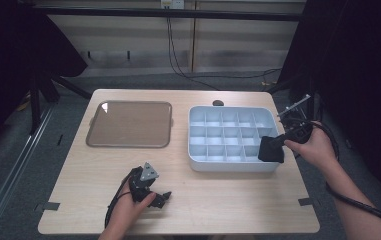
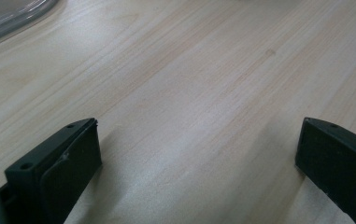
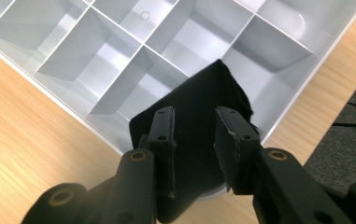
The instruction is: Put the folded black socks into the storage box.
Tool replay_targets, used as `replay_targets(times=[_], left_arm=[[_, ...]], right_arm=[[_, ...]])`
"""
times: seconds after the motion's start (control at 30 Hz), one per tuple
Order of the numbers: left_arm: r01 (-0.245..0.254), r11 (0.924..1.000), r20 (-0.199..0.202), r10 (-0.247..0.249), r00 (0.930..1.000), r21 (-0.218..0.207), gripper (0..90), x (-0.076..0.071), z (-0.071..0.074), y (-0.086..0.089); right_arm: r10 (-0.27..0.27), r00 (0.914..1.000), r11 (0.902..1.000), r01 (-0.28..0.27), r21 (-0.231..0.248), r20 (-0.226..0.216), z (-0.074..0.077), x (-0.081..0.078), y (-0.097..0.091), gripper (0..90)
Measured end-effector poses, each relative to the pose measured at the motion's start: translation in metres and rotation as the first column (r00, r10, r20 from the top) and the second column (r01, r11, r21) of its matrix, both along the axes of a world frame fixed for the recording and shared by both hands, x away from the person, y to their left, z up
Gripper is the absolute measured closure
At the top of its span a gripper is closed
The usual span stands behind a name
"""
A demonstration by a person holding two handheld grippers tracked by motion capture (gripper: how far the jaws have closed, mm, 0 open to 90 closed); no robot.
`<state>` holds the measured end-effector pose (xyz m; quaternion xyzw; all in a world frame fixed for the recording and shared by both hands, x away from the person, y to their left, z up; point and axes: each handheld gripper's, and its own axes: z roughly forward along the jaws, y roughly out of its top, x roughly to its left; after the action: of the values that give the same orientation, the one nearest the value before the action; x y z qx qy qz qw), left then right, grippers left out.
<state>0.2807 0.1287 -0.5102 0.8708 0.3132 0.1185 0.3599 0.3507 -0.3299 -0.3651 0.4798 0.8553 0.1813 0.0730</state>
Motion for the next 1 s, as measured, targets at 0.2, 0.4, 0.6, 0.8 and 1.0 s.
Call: replay_targets(times=[0.2, 0.4, 0.6, 0.8, 1.0], left_arm=[[0.000, 1.0000, 0.000, 0.000, 1.0000, 0.000, 0.0, 0.000, 0.000, 0.000], [0.000, 1.0000, 0.000, 0.000, 1.0000, 0.000, 0.0, 0.000, 0.000, 0.000], [-0.002, 1.0000, -0.005, 0.002, 1.0000, -0.004, 0.0, 0.000, 0.000, 0.000], [-0.002, 1.0000, -0.005, 0.002, 1.0000, -0.004, 0.0, 0.000, 0.000, 0.000], [-0.001, 1.0000, -0.003, 0.001, 1.0000, -0.001, 0.0, 0.000, 0.000, 0.000]], right_arm=[[0.005, 1.0000, 1.0000, -0.005, 0.003, -0.006, 0.001, 0.003, 0.004, 71.7], [0.006, 0.9999, 1.0000, -0.006, 0.001, -0.013, -0.002, 0.007, 0.007, 73.8], [0.008, 0.9994, 1.0000, -0.008, 0.000, -0.033, -0.012, 0.011, 0.010, 75.2], [0.003, 0.9989, 0.9999, -0.004, -0.014, -0.047, -0.021, 0.014, 0.009, 77.1], [0.004, 0.9979, 0.9998, -0.005, -0.021, -0.064, -0.028, 0.016, 0.010, 83.1]])
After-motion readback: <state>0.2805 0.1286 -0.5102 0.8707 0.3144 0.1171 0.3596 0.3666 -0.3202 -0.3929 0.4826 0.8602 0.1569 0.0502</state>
